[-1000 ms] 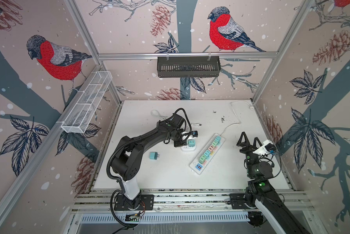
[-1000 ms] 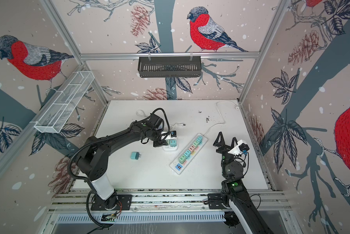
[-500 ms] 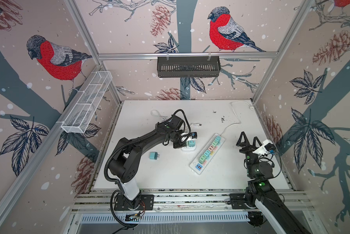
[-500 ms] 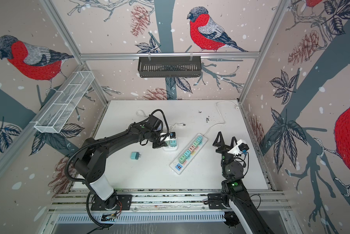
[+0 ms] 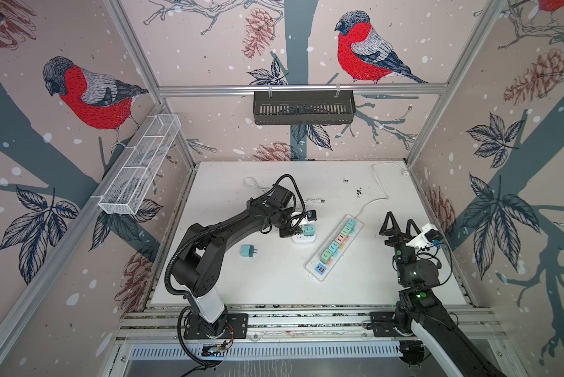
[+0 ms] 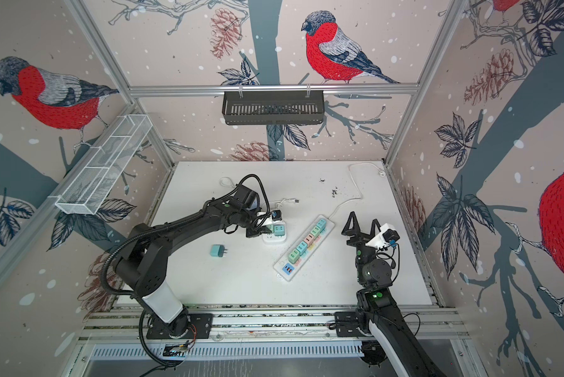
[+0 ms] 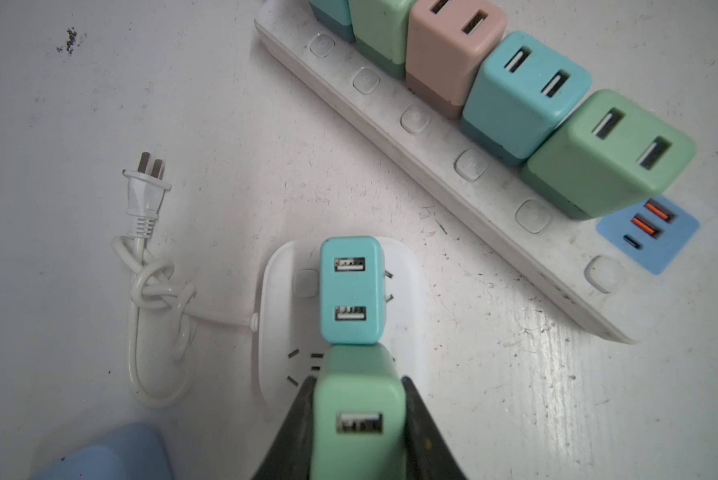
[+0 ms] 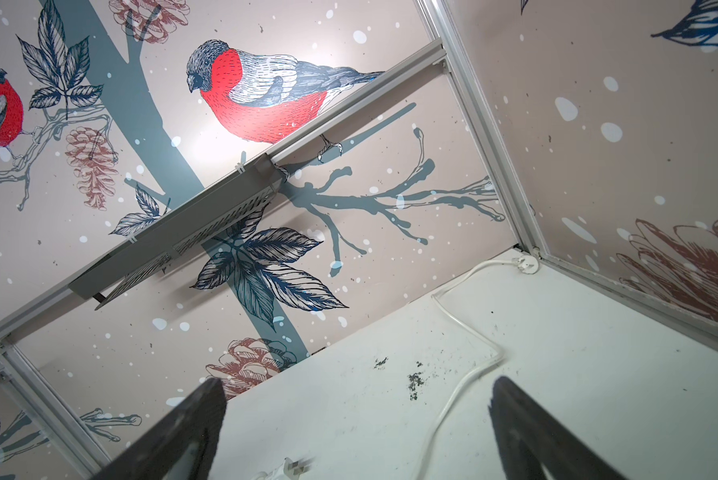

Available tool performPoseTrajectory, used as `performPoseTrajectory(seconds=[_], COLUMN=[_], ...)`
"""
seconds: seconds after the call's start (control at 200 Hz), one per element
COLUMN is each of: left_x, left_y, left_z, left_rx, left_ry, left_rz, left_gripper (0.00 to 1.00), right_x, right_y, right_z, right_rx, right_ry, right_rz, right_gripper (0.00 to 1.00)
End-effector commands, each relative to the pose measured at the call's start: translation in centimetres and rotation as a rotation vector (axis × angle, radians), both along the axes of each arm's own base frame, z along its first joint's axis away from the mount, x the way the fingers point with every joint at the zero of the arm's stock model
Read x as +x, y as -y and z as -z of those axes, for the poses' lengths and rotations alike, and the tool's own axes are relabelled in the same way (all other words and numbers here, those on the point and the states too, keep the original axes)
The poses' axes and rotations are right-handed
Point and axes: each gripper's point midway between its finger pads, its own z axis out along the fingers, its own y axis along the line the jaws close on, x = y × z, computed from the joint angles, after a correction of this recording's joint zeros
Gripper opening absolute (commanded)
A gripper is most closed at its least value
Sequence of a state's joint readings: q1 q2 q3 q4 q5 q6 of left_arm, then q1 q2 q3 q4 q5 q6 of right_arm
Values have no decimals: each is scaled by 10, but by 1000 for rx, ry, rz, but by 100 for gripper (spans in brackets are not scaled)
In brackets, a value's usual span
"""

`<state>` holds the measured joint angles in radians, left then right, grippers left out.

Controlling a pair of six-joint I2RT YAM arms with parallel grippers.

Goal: Insert the plug
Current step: 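Lower the mint-green adapter into the white hub's socket beside the teal adapter, open left gripper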

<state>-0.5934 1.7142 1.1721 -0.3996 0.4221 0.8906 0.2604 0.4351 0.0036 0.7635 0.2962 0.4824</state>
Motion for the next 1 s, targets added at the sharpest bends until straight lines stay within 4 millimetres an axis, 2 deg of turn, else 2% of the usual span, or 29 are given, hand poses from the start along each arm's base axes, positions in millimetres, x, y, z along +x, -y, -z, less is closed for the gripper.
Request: performPoseTrajectory(seconds=[0.0, 0.74, 0.996], left_x=[0, 2, 2], left_y=[6, 5, 3], left_z=[0, 24, 38], left_rx=[-28, 0, 35], left_ry=[5, -50, -101], left_rz=[34, 27, 10], left_gripper=[0, 0, 0], right_x=[-5, -4, -4], right_y=[0, -3, -4], right_z=[66, 66, 66], right_rx=[-48, -55, -56], right_ry=[-116, -119, -118], right_rz=[-6, -16, -19], right_gripper=[100, 100, 100])
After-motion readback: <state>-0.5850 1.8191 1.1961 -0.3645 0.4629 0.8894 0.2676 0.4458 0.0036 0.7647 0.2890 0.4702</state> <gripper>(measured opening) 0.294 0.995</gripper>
